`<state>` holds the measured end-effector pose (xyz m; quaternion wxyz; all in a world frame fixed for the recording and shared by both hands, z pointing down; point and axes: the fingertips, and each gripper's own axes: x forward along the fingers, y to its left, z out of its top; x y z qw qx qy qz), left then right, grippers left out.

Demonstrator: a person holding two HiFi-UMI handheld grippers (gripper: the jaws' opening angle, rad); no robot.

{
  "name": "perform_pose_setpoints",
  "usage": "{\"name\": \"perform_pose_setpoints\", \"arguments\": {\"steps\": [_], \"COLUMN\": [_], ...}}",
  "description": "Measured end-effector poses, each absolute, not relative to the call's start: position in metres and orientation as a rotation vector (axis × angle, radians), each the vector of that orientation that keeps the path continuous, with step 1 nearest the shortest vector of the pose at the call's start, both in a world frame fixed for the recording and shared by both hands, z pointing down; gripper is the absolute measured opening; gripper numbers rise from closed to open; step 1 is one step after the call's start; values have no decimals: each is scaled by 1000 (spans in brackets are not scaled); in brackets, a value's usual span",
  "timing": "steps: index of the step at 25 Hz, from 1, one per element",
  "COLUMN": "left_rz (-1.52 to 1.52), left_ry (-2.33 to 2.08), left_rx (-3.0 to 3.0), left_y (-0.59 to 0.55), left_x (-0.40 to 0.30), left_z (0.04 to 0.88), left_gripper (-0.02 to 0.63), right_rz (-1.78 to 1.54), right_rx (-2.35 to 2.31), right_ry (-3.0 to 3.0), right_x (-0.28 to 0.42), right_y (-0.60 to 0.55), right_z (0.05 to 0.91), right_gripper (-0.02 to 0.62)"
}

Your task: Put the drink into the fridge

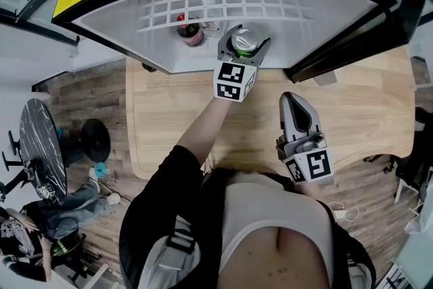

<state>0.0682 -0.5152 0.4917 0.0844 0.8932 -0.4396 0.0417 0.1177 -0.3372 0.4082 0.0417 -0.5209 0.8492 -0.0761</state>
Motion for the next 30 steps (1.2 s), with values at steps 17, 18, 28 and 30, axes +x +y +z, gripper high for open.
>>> {"name": "perform_pose_setpoints", "arguments": {"steps": [17,18,28,30], "left_rz": [191,196,216,219], "left_ry": [-1403,-1408,-1429,-1436], "left_rx": [2641,2646,2614,2608], "left_y": [-534,-535,-550,-554], "left_x": [70,71,73,73], "left_z": [505,505,505,508], "left_gripper": [348,348,348,348], "right_rz": [-269,-269,-289,-292], "right_rx": [-1564,-1564,-1548,-1543], "right_ry": [2614,2614,2619,2622], "right_x": [111,111,107,106], "right_y": [-338,-337,-335,-334], "right_z": [413,414,415,416], "right_gripper": [28,28,28,28]}}
